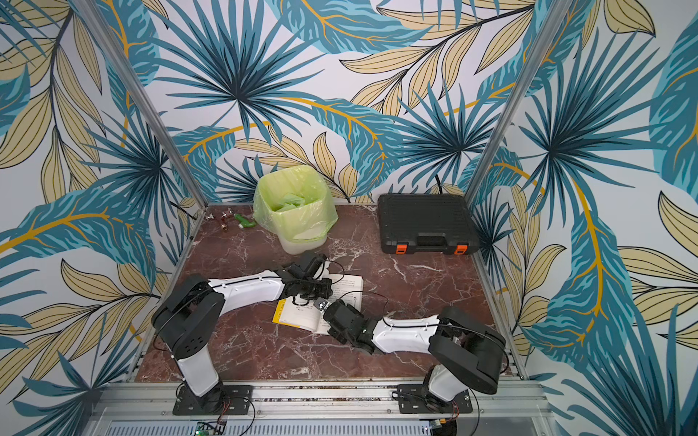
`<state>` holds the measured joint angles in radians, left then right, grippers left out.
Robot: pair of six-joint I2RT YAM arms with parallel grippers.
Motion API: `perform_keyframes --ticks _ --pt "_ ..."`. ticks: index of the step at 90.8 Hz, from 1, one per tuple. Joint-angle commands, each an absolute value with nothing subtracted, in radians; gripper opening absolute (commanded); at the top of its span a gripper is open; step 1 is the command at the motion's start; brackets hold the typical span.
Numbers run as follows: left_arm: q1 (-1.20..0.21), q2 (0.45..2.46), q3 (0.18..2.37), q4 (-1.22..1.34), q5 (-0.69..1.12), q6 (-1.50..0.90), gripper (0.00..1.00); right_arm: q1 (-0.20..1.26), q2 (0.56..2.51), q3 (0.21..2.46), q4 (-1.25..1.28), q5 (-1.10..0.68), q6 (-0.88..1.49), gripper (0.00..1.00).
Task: Peel off the used sticky note
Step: Tear off the note from the book.
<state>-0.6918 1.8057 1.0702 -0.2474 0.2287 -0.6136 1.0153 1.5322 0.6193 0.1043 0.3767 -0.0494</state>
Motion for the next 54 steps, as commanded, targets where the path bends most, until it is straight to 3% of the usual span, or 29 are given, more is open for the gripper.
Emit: perform_keyframes --ticks 1,10,54 --pt "-0.686 1.788 1.057 -0.252 0.236 -0.607 0.03 1.01 1.533 0.617 0.09 0.379 -0.011 0.12" --pt "-0.686 1.791 1.062 -0.262 0.23 -0.602 0.03 0.986 1.519 0.611 0.093 0.332 0.026 0.0" --pt "-0.684 1.789 1.056 -0.269 0.206 -0.618 0.03 0.708 1.43 0.586 0.08 0.077 0.291 0.0"
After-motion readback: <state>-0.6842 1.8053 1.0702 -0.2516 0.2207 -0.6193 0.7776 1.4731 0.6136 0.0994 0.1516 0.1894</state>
